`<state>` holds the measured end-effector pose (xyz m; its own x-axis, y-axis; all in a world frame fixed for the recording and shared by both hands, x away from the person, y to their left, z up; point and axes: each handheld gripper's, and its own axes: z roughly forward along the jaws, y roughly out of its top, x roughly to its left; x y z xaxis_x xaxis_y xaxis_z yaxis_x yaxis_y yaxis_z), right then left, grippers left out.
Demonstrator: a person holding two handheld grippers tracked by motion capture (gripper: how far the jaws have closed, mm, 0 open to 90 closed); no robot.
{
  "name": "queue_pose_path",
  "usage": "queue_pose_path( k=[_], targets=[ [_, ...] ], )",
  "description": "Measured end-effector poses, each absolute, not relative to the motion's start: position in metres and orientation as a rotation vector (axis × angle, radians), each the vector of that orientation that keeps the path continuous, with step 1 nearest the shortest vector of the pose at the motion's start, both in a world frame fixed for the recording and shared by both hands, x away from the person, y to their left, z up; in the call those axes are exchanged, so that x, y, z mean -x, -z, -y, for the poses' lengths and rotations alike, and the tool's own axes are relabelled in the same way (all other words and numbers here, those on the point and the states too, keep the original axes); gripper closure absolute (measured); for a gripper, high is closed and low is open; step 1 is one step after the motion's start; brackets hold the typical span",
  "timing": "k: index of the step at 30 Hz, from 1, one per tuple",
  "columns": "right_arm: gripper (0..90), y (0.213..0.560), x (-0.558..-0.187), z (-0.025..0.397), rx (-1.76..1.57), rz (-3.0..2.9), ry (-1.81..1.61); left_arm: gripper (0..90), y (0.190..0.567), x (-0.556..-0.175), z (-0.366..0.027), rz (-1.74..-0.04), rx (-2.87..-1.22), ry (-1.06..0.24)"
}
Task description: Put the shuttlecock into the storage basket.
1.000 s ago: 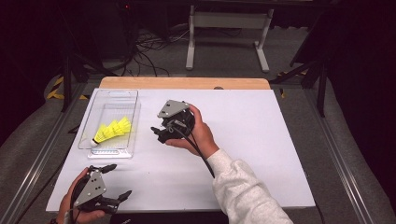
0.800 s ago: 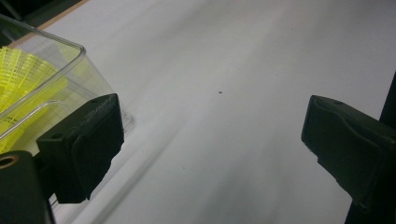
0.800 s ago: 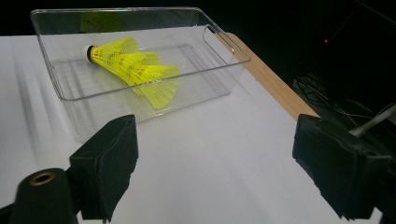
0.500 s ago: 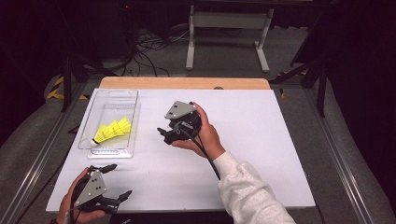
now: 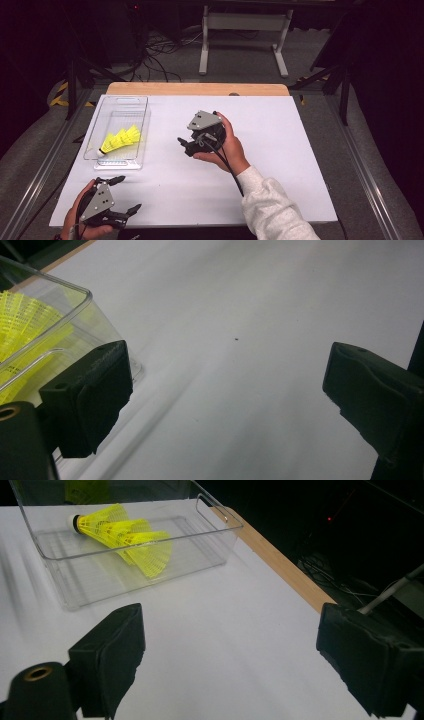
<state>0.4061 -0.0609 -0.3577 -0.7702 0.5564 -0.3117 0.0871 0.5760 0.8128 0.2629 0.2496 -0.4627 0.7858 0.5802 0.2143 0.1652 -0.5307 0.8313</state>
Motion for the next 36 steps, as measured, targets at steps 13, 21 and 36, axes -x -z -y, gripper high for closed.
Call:
queue_pose_path(
  k=[13, 21, 36],
  targets=[
    [13.5, 0.354, -0.399, 0.082, -0.527, -2.231, -1.107, 6.8, 0.463, -0.263, -0.249, -0.556, -2.095, -0.601],
    [13.9, 0.354, -0.397, 0.091, -0.541, -2.218, -1.089, 6.8, 0.463, -0.263, -0.249, -0.556, -2.095, -0.602],
    [13.9, 0.356, -0.388, 0.112, -0.557, -2.195, -1.062, 6.7, 0.462, -0.263, -0.248, -0.552, -2.098, -0.608]
  ],
)
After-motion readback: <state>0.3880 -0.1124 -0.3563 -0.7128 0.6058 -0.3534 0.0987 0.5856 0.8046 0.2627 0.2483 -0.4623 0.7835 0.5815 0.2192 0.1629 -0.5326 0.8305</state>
